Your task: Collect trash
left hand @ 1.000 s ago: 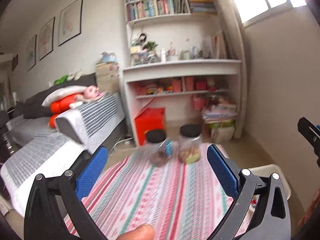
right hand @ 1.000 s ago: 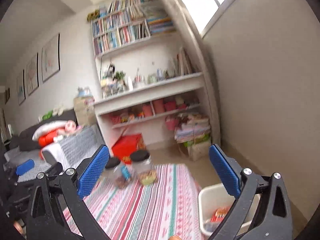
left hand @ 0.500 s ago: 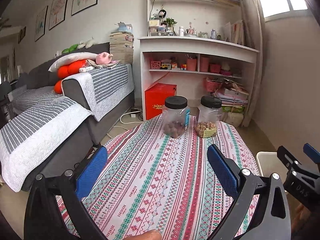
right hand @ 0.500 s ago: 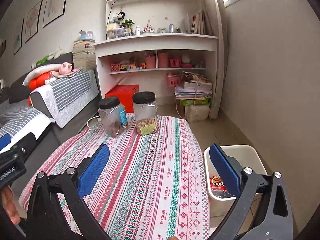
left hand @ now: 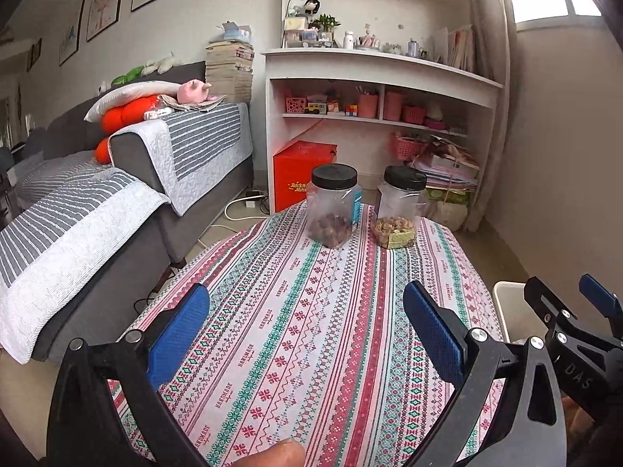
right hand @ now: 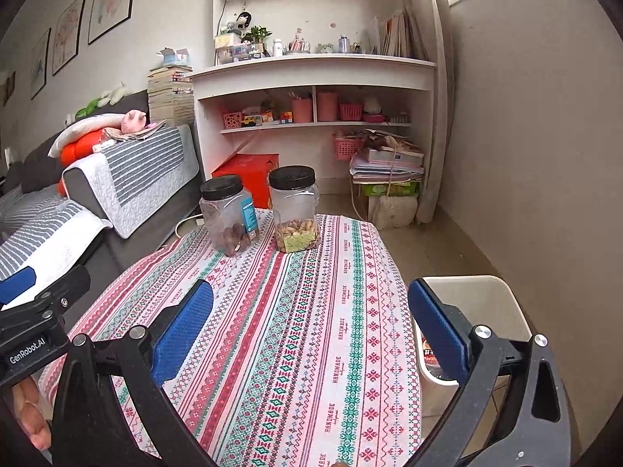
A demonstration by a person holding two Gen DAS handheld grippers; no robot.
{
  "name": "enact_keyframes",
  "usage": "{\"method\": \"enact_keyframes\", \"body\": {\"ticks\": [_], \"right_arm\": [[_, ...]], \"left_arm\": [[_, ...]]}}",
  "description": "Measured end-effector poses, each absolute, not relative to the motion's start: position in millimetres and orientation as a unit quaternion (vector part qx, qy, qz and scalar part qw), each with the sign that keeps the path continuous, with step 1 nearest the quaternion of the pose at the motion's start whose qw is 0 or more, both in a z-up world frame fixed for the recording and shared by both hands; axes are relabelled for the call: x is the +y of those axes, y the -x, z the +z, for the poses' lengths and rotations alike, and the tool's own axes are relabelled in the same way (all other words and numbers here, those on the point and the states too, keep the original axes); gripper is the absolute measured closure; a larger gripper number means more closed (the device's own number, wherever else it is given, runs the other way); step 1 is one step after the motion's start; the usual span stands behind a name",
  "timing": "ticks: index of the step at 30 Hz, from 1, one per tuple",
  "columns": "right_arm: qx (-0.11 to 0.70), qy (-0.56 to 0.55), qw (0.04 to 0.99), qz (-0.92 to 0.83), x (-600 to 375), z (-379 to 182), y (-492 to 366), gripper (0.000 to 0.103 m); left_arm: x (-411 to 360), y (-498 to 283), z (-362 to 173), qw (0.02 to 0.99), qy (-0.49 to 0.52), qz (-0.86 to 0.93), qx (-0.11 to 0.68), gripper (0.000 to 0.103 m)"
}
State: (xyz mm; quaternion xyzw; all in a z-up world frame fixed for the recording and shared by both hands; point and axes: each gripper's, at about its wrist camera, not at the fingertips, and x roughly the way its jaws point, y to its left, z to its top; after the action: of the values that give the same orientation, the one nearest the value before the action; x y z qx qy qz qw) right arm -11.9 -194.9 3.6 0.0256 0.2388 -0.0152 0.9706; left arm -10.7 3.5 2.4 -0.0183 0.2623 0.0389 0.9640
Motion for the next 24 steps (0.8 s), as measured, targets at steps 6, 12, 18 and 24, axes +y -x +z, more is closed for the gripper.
{"method": "enact_keyframes", "body": {"ticks": [6,12,18,24], "right_arm": [[0.226,-0.032,0.973,-0.014,-197,7,17,0.007],[0.217,-0.027,0.976,-0.02,-196,8,23,0.007],[0.218,-0.035,0.975,-0.027,-205,7,24,0.007],[0.219,-0.04,0.974,-0.028,-208,6,24,0.007]], "left_arm": [[-3,12,3,0.966,0.014,0.027,0.258,0.006],[-6,13,4,0.967,0.019,0.021,0.254,0.006],[-8,14,5,0.967,0.021,0.017,0.253,0.006],[-11,14,5,0.967,0.021,0.013,0.253,0.006]]}}
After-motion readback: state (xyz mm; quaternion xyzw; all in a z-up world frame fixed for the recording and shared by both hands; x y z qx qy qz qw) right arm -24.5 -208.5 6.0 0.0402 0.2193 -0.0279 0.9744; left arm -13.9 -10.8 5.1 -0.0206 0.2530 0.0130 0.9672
